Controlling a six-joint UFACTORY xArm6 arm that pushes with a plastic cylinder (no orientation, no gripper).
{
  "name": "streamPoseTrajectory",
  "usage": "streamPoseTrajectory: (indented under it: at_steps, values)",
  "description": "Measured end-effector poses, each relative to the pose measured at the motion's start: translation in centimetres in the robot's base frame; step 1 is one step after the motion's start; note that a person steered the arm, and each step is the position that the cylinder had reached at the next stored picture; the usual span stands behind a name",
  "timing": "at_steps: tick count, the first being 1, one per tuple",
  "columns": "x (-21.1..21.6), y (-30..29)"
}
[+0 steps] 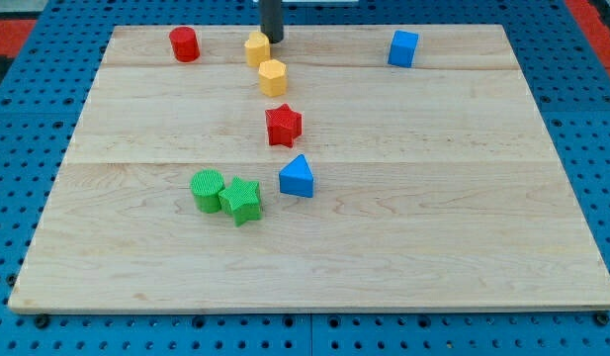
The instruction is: Move yellow blocks vertically above the red star
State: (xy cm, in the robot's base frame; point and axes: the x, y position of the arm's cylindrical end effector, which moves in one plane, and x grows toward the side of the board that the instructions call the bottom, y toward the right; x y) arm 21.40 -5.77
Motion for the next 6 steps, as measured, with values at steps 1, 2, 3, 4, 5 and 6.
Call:
streamPoseTrajectory:
  at_steps: [1,2,3,4,5,6]
  values:
    - [-0.8,-3.8]
    - [1.8,-4.1]
    - [2.7,0.0]
    - [1.2,-2.2]
    - [3.6,-0.1]
    - [6.8,-1.7]
